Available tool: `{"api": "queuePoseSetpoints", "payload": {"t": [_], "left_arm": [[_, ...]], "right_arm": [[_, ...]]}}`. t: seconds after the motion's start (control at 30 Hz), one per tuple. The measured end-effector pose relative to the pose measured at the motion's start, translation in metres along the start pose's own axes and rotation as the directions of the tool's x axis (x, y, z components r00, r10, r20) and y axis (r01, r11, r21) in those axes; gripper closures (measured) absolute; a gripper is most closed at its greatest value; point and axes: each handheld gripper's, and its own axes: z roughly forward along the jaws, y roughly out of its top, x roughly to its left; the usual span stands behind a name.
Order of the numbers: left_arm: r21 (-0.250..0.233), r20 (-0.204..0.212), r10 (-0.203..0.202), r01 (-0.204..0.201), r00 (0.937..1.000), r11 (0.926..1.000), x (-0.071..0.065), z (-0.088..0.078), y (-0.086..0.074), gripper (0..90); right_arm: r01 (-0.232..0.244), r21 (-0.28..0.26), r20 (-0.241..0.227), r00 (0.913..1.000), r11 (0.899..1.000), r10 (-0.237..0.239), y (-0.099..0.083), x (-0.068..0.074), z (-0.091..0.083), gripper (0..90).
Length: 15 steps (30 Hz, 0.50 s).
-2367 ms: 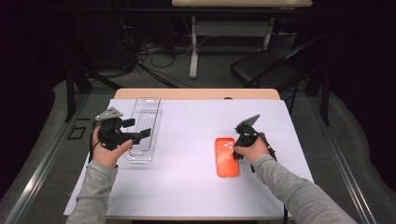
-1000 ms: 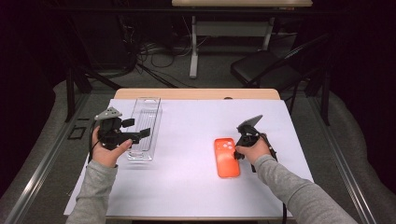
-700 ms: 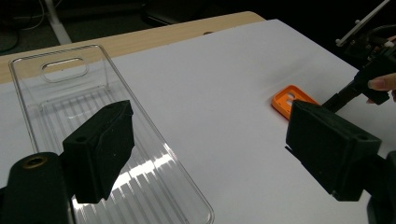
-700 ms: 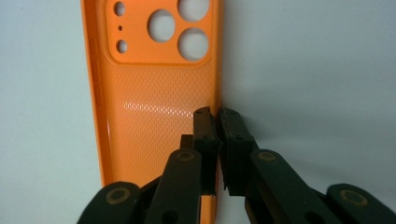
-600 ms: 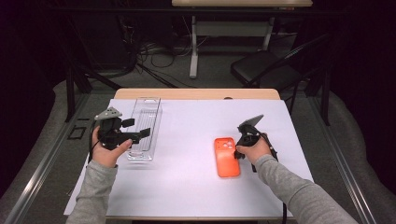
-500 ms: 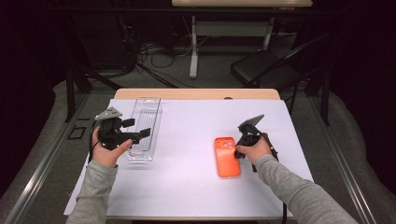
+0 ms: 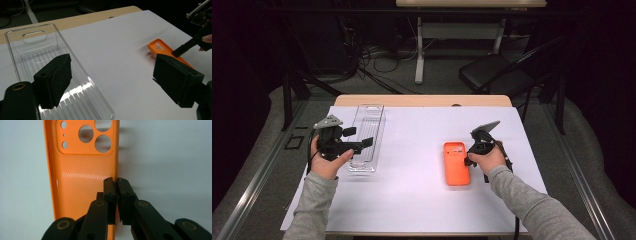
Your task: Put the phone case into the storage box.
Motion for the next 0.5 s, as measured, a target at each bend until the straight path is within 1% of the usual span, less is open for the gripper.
{"api": "queuePoseSetpoints", "payload": {"t": [0.1,0.13,0.17,0.2,0.23,0.27,0.33,0.4,0.43,0.47,0.5], "left_arm": [[0.002,0.000,0.000,0.000,1.0000,1.0000,0.000,0.000,0.000,15.5],[0.002,-0.001,0.000,0.000,1.0000,1.0000,0.000,0.000,0.000,15.5],[0.001,-0.001,-0.002,0.002,1.0000,1.0000,0.000,0.000,0.000,15.5],[0.002,-0.001,-0.001,0.001,1.0000,1.0000,0.000,0.000,0.000,15.5],[0.001,-0.001,-0.001,0.001,1.0000,1.0000,0.000,0.000,0.000,15.5],[0.002,-0.001,-0.001,0.001,1.0000,1.0000,0.000,0.000,0.000,15.5],[0.002,-0.001,-0.002,0.002,1.0000,1.0000,0.000,0.000,0.000,15.5],[0.000,-0.002,-0.007,0.007,1.0000,1.0000,0.000,0.001,-0.001,15.5],[0.001,-0.002,-0.003,0.003,1.0000,1.0000,0.000,0.001,-0.001,15.5],[0.002,-0.002,-0.002,0.002,1.0000,1.0000,0.000,0.001,-0.001,15.5],[0.002,-0.002,-0.002,0.002,1.0000,1.0000,0.000,0.001,-0.001,15.5]], "right_arm": [[0.002,-0.001,0.005,1.0000,1.000,-0.002,0.001,0.000,-0.004,86.3],[0.000,-0.025,-0.007,1.0000,1.000,0.000,0.001,0.000,-0.004,86.4],[-0.009,-0.023,-0.013,0.9999,1.000,0.008,0.001,0.001,-0.006,86.4],[-0.001,-0.034,-0.013,0.9999,0.999,0.000,0.001,0.001,-0.007,86.4],[-0.003,-0.033,-0.013,0.9999,0.999,0.003,0.001,0.002,-0.008,86.5],[0.002,-0.048,-0.018,0.9998,0.999,-0.003,0.001,0.001,-0.009,86.4],[0.008,-0.062,-0.020,0.9998,0.998,-0.010,0.001,0.002,-0.012,86.5],[0.003,-0.070,-0.033,0.9995,0.998,-0.005,0.002,0.002,-0.014,86.5],[0.000,-0.070,-0.035,0.9994,0.998,-0.002,0.002,0.002,-0.016,86.5],[0.011,-0.082,-0.034,0.9993,0.997,-0.014,0.002,0.002,-0.017,86.5],[0.012,-0.090,-0.035,0.9993,0.996,-0.015,0.002,0.003,-0.018,86.5]]}}
